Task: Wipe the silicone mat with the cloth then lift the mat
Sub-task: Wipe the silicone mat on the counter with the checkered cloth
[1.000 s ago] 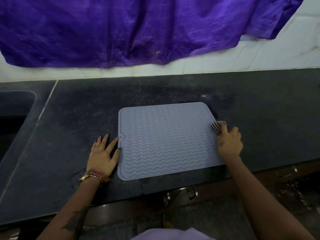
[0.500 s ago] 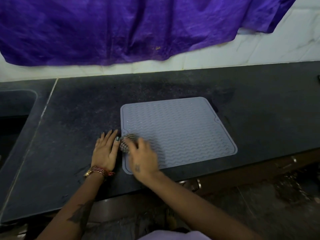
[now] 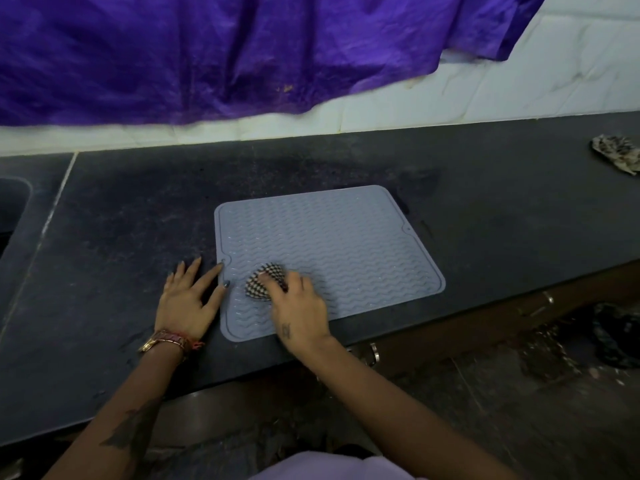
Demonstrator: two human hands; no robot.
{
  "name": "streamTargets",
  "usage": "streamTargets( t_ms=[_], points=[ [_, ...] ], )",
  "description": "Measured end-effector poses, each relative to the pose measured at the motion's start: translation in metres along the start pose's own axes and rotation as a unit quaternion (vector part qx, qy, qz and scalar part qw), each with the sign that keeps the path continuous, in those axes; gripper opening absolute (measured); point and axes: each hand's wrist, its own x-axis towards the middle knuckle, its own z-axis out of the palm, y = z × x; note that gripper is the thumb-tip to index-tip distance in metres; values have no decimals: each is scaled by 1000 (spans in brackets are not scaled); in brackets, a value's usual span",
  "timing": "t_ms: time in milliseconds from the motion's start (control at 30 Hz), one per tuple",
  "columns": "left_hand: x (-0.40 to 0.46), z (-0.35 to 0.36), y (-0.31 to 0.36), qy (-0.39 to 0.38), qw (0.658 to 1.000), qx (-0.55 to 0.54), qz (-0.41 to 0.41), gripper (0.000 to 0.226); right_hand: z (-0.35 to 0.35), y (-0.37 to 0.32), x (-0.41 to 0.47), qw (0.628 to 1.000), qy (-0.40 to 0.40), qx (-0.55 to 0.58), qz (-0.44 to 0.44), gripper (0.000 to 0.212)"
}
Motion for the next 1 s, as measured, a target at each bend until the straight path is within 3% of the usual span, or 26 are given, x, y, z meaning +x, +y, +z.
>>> streamTargets(
  t_ms=[133,467,833,900,1000],
  points=[
    [-1,0,2,12,1000,-1,7,77,-15,55,-5,998,18,-14,50,47],
    [-1,2,0,8,1000,-5,-8,61,-63,185,-21,984,49,-52,164,51],
    [-4,-2,5,7,1000,-7,-17,68,-76,226,-20,972,50,-58,223,50],
    [-4,-2,7,6,1000,-4,-17,75,-79,229,-17,975,50,-20,218,49],
    [-4,-2,9,8,1000,-1,-15,78,-86,232,-10,959,103,123,234,47]
  ],
)
